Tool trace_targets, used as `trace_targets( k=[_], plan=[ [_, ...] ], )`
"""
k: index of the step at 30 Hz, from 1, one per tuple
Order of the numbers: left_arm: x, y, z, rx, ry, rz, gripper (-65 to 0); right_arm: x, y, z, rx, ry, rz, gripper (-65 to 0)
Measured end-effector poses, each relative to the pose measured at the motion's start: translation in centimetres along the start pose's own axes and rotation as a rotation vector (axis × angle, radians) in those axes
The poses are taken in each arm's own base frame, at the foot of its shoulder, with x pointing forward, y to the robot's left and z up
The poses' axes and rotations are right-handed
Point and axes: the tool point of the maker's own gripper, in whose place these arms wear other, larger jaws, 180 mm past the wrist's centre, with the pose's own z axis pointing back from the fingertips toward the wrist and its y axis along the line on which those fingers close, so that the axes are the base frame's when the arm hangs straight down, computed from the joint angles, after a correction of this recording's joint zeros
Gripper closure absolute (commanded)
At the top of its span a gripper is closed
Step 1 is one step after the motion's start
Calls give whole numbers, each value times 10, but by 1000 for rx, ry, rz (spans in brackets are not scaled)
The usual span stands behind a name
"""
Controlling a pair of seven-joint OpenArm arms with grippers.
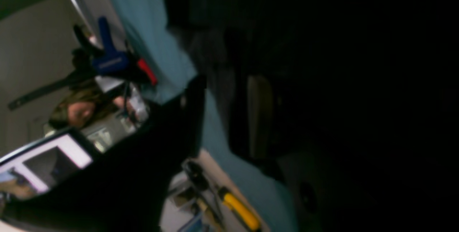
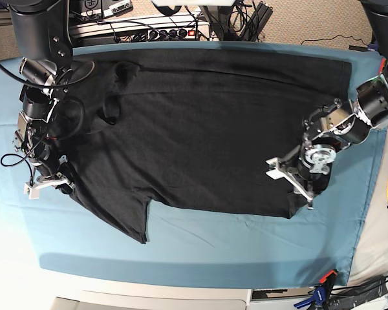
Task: Fold the T-shirt properly
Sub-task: 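Move the left gripper to the other hem corner and grasp it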
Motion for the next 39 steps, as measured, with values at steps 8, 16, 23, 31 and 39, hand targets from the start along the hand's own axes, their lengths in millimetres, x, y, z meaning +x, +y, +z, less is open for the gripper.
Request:
trace_targets(
  k=[8, 16, 23, 31, 39],
  plan=[
    [-13, 0, -4, 4, 35, -9, -219, 0, 0, 0, 0, 0, 0, 0],
    [14, 5, -7, 22, 13, -13, -219, 0, 0, 0, 0, 0, 0, 0],
    [33, 8, -8, 32, -18, -21, -219, 0, 0, 0, -1, 0, 0, 0],
    [31, 8, -8, 32, -23, -23, -217, 0, 0, 0, -1, 0, 0, 0],
    [4, 18, -18, 51, 31, -12, -215, 0, 0, 0, 0, 0, 0, 0]
  ],
)
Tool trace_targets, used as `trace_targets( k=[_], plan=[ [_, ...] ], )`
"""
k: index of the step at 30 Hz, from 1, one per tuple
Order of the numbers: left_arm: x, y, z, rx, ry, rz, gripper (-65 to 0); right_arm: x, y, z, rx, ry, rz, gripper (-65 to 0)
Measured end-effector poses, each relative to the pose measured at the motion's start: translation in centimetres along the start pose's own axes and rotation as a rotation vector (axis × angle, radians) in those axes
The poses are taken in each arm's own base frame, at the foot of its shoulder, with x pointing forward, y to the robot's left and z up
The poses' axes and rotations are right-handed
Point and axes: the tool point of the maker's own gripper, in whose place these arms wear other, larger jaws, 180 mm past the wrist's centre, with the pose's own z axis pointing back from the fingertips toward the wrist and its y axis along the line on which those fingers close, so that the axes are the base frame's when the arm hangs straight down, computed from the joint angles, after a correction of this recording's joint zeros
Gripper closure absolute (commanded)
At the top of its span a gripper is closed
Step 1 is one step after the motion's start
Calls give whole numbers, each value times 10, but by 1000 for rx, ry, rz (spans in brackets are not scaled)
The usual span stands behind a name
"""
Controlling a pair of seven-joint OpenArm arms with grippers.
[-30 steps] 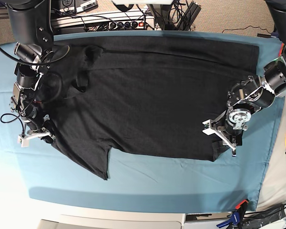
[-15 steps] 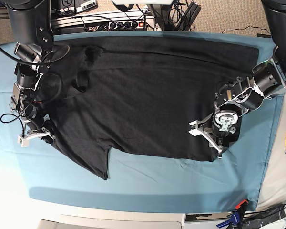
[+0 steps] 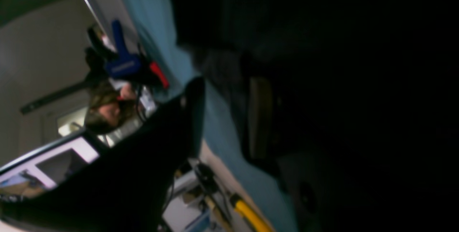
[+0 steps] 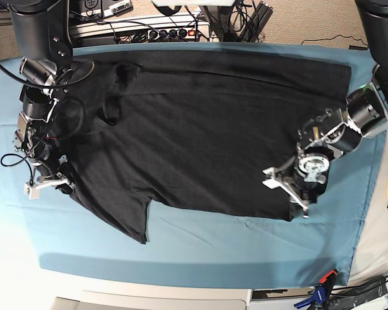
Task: Fold the T-shirt properly
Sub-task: 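Move the left gripper to the other hem corner and grasp it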
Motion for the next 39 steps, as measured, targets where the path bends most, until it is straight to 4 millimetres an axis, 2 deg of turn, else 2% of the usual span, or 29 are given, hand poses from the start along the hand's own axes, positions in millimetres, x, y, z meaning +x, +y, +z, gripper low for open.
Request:
trace_targets(
  k=[2, 7, 9, 12, 18, 23, 28, 35, 39],
  plan=[
    [-8, 0, -2, -2, 20, -1, -215, 0, 0, 0, 0, 0, 0, 0],
    [-10, 0, -3, -1, 26, -3, -214, 0, 0, 0, 0, 0, 0, 0],
    [-10, 0, -3, -1, 25, -3, -164, 0, 0, 0, 0, 0, 0, 0],
    [-9, 0, -3, -2, 20, -4, 0, 0, 0, 0, 0, 1, 0, 0],
    [-12, 13, -2, 79, 25, 48, 0, 0, 0, 0, 0, 0, 0, 0],
    [-14, 15, -3, 58, 33, 132, 0, 0, 0, 0, 0, 0, 0, 0],
    [-25, 36, -6, 6, 50, 328, 0, 0, 0, 0, 0, 0, 0, 0],
    [-31, 51, -3, -143, 4, 662, 0, 0, 0, 0, 0, 0, 0, 0],
    [-31, 57, 1, -211, -33, 792, 0, 0, 0, 0, 0, 0, 0, 0]
  ],
)
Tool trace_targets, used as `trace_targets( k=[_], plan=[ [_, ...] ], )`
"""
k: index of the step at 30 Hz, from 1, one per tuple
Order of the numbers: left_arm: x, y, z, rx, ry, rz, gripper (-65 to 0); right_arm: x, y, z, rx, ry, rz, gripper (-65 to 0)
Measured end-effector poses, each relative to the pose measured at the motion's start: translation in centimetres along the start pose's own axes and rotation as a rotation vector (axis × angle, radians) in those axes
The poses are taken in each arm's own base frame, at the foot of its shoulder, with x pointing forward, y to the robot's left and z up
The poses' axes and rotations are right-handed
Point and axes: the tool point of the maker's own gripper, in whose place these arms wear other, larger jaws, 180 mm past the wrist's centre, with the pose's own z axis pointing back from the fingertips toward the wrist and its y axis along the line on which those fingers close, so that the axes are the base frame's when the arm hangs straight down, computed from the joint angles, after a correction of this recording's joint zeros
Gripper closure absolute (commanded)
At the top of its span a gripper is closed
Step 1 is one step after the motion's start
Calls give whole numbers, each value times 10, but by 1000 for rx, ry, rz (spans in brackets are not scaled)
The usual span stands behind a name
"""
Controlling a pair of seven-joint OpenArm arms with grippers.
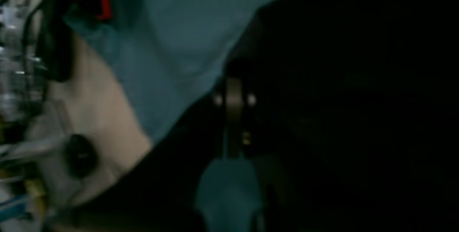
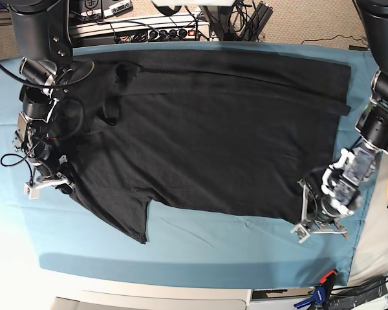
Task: Fold the T-shirt properly
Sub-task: 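Move the left gripper to the other hem corner and grasp it, then lift both hem corners and pull them toward the shoulder edge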
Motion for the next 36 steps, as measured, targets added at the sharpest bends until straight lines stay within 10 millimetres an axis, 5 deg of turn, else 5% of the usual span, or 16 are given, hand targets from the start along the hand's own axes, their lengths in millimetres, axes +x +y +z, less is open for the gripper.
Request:
trace_targets(
  k=[8, 23, 36],
  plan=[
    [-8, -14, 5, -131, 3, 71, 0, -5, 14, 5, 97, 30, 66, 0],
    [-46, -8, 25, -261, 67, 159, 0, 1, -7, 33, 49, 13, 172, 0],
    [-41, 47, 72, -350, -26, 447, 0, 29, 3, 52, 101, 18, 150, 0]
  ],
)
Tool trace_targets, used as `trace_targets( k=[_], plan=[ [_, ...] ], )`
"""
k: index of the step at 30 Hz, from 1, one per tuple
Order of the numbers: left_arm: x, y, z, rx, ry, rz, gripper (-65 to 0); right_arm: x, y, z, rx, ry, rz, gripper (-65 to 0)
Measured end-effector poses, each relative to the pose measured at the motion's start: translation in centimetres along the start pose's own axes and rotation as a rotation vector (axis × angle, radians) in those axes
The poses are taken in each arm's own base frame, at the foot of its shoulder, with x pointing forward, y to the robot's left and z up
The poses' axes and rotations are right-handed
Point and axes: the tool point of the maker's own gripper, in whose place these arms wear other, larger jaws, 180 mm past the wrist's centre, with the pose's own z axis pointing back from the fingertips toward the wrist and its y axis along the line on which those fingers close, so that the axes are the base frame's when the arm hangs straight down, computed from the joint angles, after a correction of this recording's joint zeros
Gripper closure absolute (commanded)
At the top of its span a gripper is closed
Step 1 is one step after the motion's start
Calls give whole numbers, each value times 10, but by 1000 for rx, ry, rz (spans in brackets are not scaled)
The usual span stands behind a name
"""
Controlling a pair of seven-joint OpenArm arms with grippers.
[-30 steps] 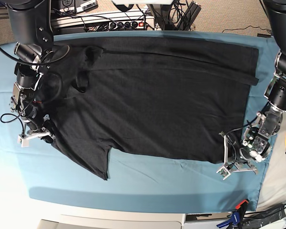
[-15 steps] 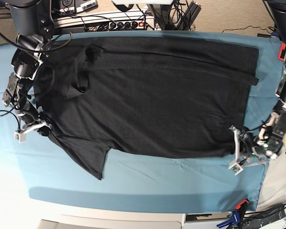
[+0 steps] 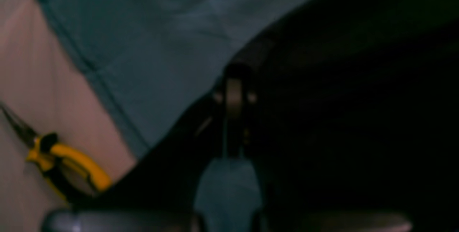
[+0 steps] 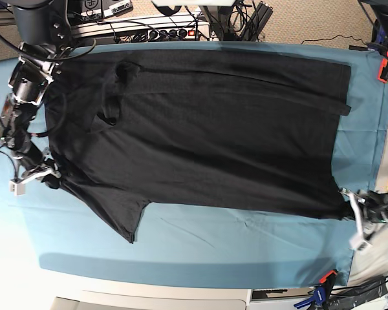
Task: Fold the T-shirt properly
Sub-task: 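Lift both hem corners and pull them toward the shoulder edge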
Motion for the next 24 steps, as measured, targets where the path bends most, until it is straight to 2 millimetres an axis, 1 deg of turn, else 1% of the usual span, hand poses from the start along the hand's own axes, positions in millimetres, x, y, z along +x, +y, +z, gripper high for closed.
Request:
trace_targets(
  k=[4, 8, 10, 13, 18, 24],
  plan=[
    [-5, 4, 5, 2, 12, 0, 0, 6, -5, 12, 6, -8, -6, 0],
    [-16, 7, 8, 1, 34, 0, 0, -12, -15, 25, -13, 30, 13, 0],
    [-22, 4, 8, -15, 61, 14, 0, -23, -18, 31, -22, 51, 27, 0],
    [-28, -2, 7, -46, 78, 37, 0, -33, -16, 38, -15, 60, 39, 0],
    [-49, -10, 7, -89, 143, 52, 0, -45, -12, 53, -18, 89, 103, 0],
    [-54, 1, 23, -86, 135, 78, 0, -55, -7, 70, -22, 121, 190, 0]
  ],
)
